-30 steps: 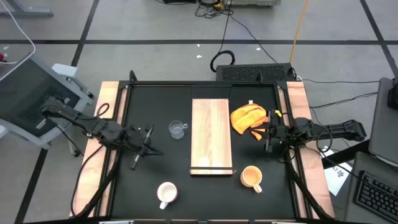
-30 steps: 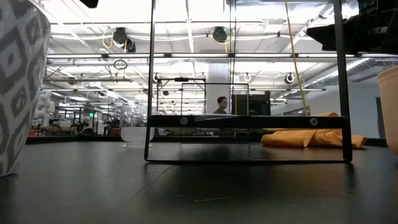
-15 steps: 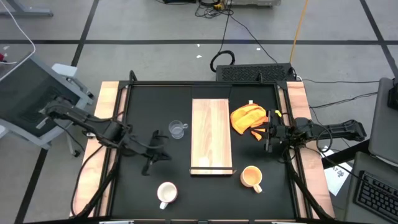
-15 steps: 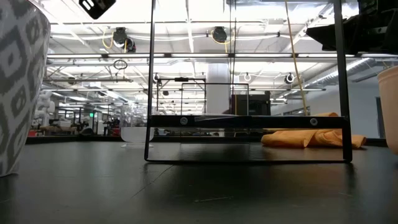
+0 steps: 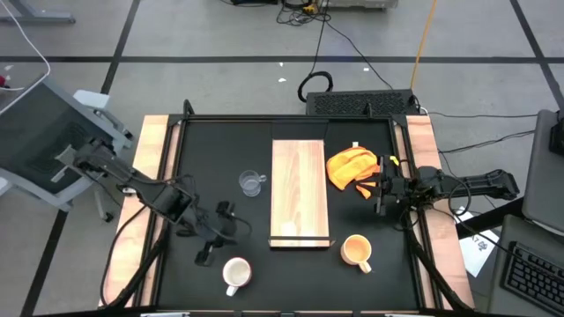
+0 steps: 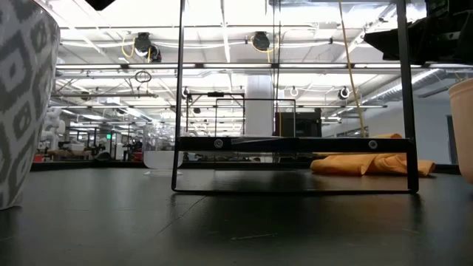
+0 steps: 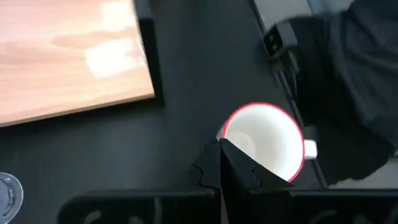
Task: Stack small to large cups/mugs on shelf
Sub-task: Put the gray cup on the shelf
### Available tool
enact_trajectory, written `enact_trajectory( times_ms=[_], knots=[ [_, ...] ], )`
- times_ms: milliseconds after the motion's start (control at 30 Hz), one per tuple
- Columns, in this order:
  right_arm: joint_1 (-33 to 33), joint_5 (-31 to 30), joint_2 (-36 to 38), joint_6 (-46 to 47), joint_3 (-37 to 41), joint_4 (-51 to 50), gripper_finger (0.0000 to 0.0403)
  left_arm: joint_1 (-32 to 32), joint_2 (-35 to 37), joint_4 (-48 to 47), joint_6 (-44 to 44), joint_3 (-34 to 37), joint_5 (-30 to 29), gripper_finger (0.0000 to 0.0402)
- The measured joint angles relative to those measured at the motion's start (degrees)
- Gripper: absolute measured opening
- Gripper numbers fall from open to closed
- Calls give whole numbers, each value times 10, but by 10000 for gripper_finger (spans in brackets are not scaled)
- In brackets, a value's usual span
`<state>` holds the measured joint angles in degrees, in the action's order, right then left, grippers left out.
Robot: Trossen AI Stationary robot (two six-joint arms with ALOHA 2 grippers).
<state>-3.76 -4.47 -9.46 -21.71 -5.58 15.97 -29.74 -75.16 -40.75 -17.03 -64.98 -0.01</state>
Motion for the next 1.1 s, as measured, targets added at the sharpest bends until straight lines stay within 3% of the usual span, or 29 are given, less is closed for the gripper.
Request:
enact_trajectory(
  times_ms=[467, 1100],
  knots=[
    [0, 0, 0, 0, 0, -2, 0, -7, -72, 12, -30, -3, 52, 0],
    [0, 0, 0, 0, 0, -25, 0, -36, -81, 66, -72, -3, 71, 0]
  ],
)
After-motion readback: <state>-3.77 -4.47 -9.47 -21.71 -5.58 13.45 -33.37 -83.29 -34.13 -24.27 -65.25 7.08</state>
